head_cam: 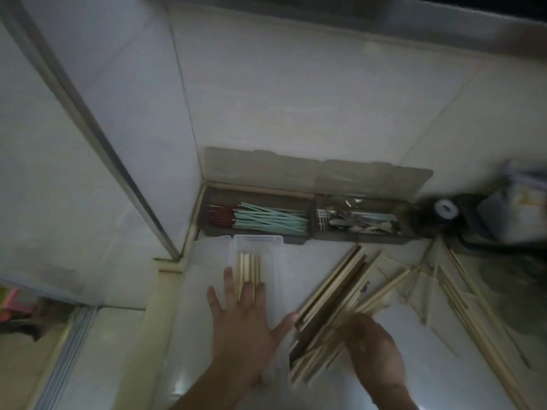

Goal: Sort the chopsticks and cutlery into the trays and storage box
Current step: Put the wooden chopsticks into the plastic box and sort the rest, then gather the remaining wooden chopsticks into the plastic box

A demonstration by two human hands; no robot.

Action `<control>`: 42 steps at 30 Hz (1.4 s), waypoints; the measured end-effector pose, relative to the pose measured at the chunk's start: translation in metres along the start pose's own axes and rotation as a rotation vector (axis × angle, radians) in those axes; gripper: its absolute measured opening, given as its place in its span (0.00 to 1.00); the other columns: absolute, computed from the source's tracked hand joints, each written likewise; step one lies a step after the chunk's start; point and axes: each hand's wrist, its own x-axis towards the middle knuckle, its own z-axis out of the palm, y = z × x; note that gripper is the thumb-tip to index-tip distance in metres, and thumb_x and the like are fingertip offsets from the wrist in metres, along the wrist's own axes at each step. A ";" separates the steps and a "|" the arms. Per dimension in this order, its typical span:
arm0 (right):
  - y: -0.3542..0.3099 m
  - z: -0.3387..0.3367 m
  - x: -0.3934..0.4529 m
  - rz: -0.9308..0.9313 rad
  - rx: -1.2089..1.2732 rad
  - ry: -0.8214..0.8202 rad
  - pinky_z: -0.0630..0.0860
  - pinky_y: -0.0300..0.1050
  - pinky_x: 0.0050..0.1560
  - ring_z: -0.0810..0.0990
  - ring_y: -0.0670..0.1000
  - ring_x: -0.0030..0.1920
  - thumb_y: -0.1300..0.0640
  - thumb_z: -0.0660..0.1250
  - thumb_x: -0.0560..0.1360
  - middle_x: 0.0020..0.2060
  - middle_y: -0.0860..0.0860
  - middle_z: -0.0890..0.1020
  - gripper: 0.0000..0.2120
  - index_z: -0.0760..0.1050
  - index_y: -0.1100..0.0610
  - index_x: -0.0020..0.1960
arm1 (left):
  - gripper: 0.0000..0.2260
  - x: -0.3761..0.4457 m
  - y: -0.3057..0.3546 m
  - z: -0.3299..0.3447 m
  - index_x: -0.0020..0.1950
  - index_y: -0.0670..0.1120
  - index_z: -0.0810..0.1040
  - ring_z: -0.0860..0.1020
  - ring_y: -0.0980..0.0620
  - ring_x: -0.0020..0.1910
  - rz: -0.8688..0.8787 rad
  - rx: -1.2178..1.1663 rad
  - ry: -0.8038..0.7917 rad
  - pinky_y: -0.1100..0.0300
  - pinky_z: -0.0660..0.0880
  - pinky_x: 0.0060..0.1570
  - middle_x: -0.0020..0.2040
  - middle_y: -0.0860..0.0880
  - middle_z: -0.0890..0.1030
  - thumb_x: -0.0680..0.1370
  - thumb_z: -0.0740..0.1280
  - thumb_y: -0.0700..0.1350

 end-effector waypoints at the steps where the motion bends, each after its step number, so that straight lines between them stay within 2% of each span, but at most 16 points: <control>1: 0.015 0.012 -0.007 -0.032 -0.125 -0.068 0.75 0.48 0.47 0.79 0.57 0.49 0.41 0.59 0.73 0.54 0.48 0.81 0.19 0.77 0.44 0.61 | 0.42 -0.001 0.000 -0.001 0.69 0.48 0.74 0.52 0.34 0.77 0.013 0.013 -0.016 0.30 0.51 0.69 0.68 0.45 0.75 0.74 0.41 0.75; 4: 0.028 0.027 -0.013 -0.056 -0.323 -0.094 0.71 0.47 0.51 0.75 0.55 0.55 0.35 0.46 0.74 0.57 0.44 0.77 0.27 0.74 0.40 0.64 | 0.44 -0.004 0.001 -0.001 0.77 0.51 0.61 0.37 0.37 0.77 0.029 0.062 -0.085 0.34 0.46 0.72 0.75 0.49 0.64 0.72 0.35 0.75; 6: 0.014 0.018 -0.019 -0.024 -0.164 0.007 0.74 0.49 0.48 0.76 0.58 0.51 0.39 0.51 0.73 0.51 0.49 0.80 0.23 0.78 0.45 0.57 | 0.44 -0.009 0.003 -0.001 0.77 0.51 0.61 0.35 0.37 0.77 0.041 0.052 -0.058 0.35 0.47 0.73 0.76 0.49 0.64 0.71 0.33 0.75; 10: -0.009 -0.009 -0.021 0.092 0.157 0.083 0.71 0.43 0.46 0.77 0.56 0.47 0.54 0.64 0.76 0.45 0.51 0.79 0.07 0.80 0.49 0.51 | 0.42 -0.027 0.005 0.002 0.76 0.52 0.62 0.38 0.38 0.77 0.077 -0.003 -0.030 0.37 0.47 0.73 0.77 0.49 0.60 0.73 0.35 0.74; 13: -0.008 -0.018 -0.027 0.197 0.323 0.192 0.69 0.40 0.43 0.78 0.53 0.41 0.63 0.66 0.74 0.43 0.52 0.80 0.09 0.77 0.48 0.44 | 0.36 -0.036 0.002 0.009 0.72 0.52 0.69 0.50 0.41 0.77 0.092 -0.277 0.120 0.38 0.53 0.73 0.75 0.49 0.62 0.76 0.43 0.72; 15: -0.017 -0.031 -0.034 0.198 0.388 0.257 0.71 0.38 0.40 0.80 0.51 0.39 0.64 0.65 0.75 0.42 0.53 0.82 0.09 0.77 0.50 0.45 | 0.25 -0.041 -0.004 0.012 0.68 0.50 0.73 0.58 0.45 0.74 0.062 -0.568 0.233 0.40 0.61 0.72 0.72 0.51 0.63 0.78 0.56 0.62; 17: -0.041 -0.044 -0.042 0.148 0.593 0.294 0.73 0.35 0.33 0.79 0.50 0.34 0.66 0.62 0.78 0.38 0.53 0.81 0.10 0.78 0.53 0.48 | 0.17 -0.047 -0.010 0.013 0.67 0.50 0.73 0.59 0.50 0.73 0.033 -0.748 0.288 0.45 0.64 0.71 0.67 0.60 0.60 0.78 0.65 0.46; 19: -0.079 -0.059 -0.054 0.033 0.903 0.291 0.77 0.40 0.31 0.78 0.52 0.31 0.70 0.58 0.79 0.35 0.51 0.80 0.12 0.77 0.57 0.50 | 0.23 -0.054 -0.019 0.016 0.68 0.50 0.71 0.59 0.52 0.73 0.082 -0.739 0.304 0.53 0.64 0.70 0.65 0.64 0.57 0.74 0.66 0.35; 21: -0.120 -0.063 -0.063 -0.101 1.051 0.204 0.79 0.43 0.34 0.79 0.54 0.33 0.71 0.56 0.79 0.37 0.53 0.80 0.12 0.76 0.60 0.51 | 0.29 -0.059 -0.024 0.023 0.70 0.49 0.70 0.58 0.55 0.73 0.104 -0.721 0.308 0.62 0.61 0.68 0.66 0.65 0.56 0.71 0.64 0.30; 24: -0.159 -0.041 -0.067 -0.235 0.945 0.031 0.80 0.42 0.41 0.80 0.51 0.39 0.72 0.58 0.77 0.45 0.53 0.79 0.15 0.75 0.56 0.54 | 0.34 -0.064 -0.024 0.028 0.72 0.47 0.67 0.60 0.57 0.72 0.066 -0.778 0.325 0.79 0.55 0.64 0.70 0.56 0.60 0.68 0.60 0.24; 26: -0.168 -0.017 -0.060 -0.336 0.647 -0.040 0.78 0.40 0.49 0.80 0.48 0.45 0.70 0.60 0.75 0.52 0.50 0.78 0.18 0.75 0.51 0.58 | 0.36 -0.066 -0.023 0.029 0.73 0.45 0.65 0.61 0.59 0.71 0.051 -0.829 0.328 0.82 0.55 0.61 0.72 0.49 0.63 0.68 0.58 0.22; 30: -0.175 0.010 -0.045 -0.444 -0.076 -0.374 0.74 0.47 0.57 0.78 0.58 0.55 0.67 0.59 0.75 0.60 0.56 0.71 0.23 0.67 0.57 0.69 | 0.34 -0.066 -0.024 0.036 0.75 0.45 0.64 0.61 0.60 0.73 0.046 -0.874 0.352 0.73 0.55 0.70 0.73 0.48 0.64 0.69 0.54 0.29; 32: -0.182 0.010 -0.046 -0.433 -0.266 -0.483 0.74 0.52 0.56 0.77 0.61 0.58 0.65 0.57 0.77 0.61 0.59 0.70 0.20 0.65 0.60 0.69 | 0.34 -0.066 -0.025 0.040 0.75 0.45 0.64 0.62 0.57 0.73 0.049 -0.867 0.369 0.64 0.57 0.73 0.73 0.48 0.65 0.68 0.52 0.33; 35: -0.187 0.012 -0.047 -0.388 -0.369 -0.508 0.74 0.52 0.57 0.76 0.60 0.59 0.64 0.56 0.79 0.60 0.60 0.74 0.14 0.70 0.63 0.64 | 0.33 -0.067 -0.021 0.039 0.75 0.47 0.64 0.62 0.58 0.72 0.031 -0.871 0.370 0.58 0.58 0.74 0.71 0.51 0.65 0.69 0.52 0.35; 39: -0.177 0.009 -0.052 -0.522 -0.340 -0.481 0.75 0.50 0.55 0.77 0.59 0.57 0.63 0.59 0.77 0.57 0.59 0.76 0.12 0.73 0.62 0.60 | 0.34 -0.068 -0.019 0.038 0.73 0.57 0.60 0.58 0.69 0.70 0.035 -0.871 0.377 0.66 0.56 0.73 0.69 0.55 0.64 0.68 0.52 0.35; 42: -0.143 -0.003 -0.056 -0.682 0.012 -0.050 0.77 0.44 0.49 0.78 0.52 0.50 0.61 0.65 0.73 0.50 0.52 0.80 0.11 0.77 0.54 0.55 | 0.37 -0.068 -0.021 0.039 0.72 0.60 0.62 0.61 0.63 0.70 0.043 -0.855 0.370 0.49 0.63 0.73 0.67 0.61 0.61 0.66 0.53 0.34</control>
